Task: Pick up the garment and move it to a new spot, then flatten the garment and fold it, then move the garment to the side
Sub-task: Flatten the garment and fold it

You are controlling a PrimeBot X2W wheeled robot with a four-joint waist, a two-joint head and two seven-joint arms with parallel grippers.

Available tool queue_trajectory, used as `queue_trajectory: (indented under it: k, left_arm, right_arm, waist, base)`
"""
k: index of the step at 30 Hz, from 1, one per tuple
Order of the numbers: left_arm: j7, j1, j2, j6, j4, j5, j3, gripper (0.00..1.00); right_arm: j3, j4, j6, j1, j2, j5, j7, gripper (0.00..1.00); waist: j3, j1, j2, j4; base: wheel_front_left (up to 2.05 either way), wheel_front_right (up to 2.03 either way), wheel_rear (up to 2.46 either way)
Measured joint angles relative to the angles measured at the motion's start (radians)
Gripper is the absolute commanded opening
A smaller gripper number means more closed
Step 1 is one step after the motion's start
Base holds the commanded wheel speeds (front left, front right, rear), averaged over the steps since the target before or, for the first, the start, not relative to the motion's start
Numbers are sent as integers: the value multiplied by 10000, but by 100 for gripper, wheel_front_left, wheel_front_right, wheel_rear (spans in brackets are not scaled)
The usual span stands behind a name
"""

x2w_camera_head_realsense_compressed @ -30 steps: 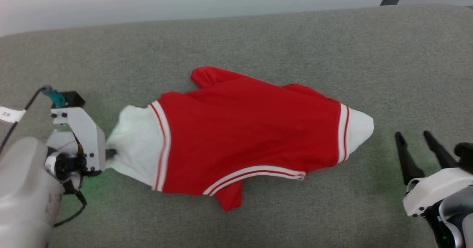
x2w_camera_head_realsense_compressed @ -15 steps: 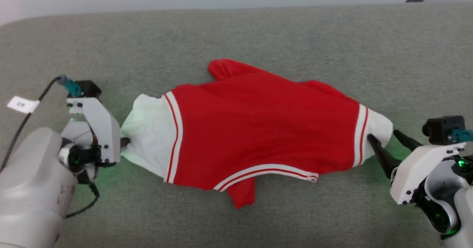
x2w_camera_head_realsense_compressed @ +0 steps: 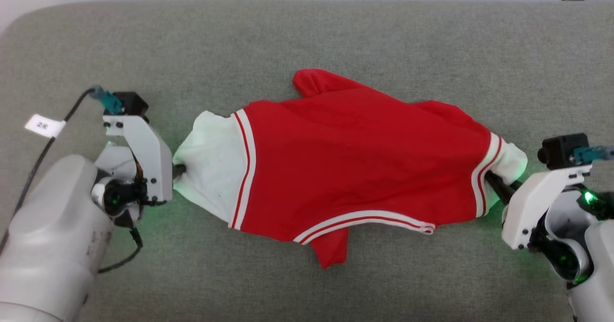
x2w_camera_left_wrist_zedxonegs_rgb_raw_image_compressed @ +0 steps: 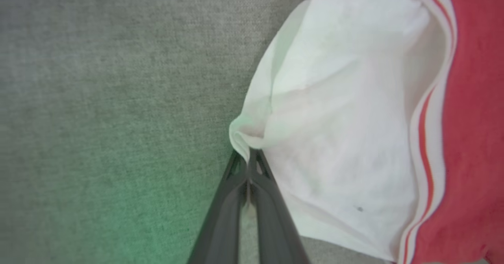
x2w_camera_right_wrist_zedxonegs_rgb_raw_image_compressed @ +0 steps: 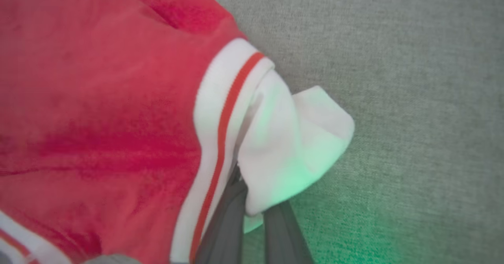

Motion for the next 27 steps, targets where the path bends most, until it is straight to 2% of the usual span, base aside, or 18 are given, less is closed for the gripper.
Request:
queue_trajectory:
  k: [6,13,17,27]
  left_arm:
    - [-349,-581,215,4,-395,-42,-119,0]
    - [-368,-1758,272,4,-953,-61,-102,0]
    - [-759,-2665,337,4,-1009,136,-4,0]
    - [-2504,-4777,303,4,-502,848,50,0]
  right_arm:
    - [-268,-930,2,-627,2,1037,391,0]
    - [-644,-1526,2,-1982,88,1622,830,0]
    - [-719,-1400,2,-3029,385,1691,788,0]
    - [-802,42,0,-5481,821,1312,-616,0]
  waist:
    - [-467,0,0,19]
    - [-1325,0,0,66]
    - [-1815,0,0,87]
    - [-2815,0,0,107]
  base:
    - [0,0,0]
    - [0,0,0]
    - [0,0,0]
    - [0,0,0]
